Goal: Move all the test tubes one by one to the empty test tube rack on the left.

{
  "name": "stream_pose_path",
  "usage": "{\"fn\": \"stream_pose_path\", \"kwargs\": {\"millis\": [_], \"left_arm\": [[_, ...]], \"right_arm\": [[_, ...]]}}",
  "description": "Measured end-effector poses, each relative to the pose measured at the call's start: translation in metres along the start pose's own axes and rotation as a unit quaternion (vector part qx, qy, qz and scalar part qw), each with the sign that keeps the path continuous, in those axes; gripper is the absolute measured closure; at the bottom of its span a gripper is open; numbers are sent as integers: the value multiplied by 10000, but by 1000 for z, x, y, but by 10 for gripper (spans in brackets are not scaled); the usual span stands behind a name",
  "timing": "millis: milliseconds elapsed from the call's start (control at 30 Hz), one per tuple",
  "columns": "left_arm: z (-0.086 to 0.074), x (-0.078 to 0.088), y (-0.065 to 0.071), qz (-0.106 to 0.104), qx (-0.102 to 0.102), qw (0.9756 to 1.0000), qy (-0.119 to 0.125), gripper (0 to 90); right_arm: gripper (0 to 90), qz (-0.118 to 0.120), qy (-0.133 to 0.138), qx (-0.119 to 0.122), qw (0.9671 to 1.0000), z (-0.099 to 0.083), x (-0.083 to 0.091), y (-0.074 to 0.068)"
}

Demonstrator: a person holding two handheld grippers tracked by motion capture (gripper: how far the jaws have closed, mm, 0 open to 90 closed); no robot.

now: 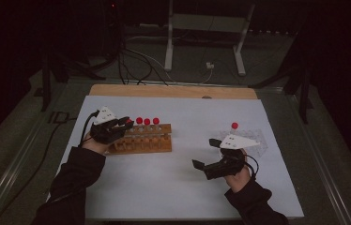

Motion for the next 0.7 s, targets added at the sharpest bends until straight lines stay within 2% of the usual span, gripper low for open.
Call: {"fn": "stream_pose_path", "kwargs": {"millis": [500,533,633,700], "left_arm": [[0,1,0,-27,32,9999,-142,704],[0,2,0,12,13,9999,-147,690],[2,9,-1,3,96,9999,-43,546],[3,15,0,-93,94,9999,50,467]], "right_arm": [[0,19,69,-7,10000,3,3,0],[0,29,78,-17,10000,4,4,0],[0,9,120,-3,9999,5,6,1],[0,-6,155,-7,9999,6,7,2]]}}
Point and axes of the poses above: each handheld gripper's, and its own axes: x roughly backward along the jaws, z roughly out of its top, y roughly to its right, the point moved 5 cm from there along -x, roughly forward along the jaws, and after that the axes turned 9 degrees about -x, right-handed, at the moved point
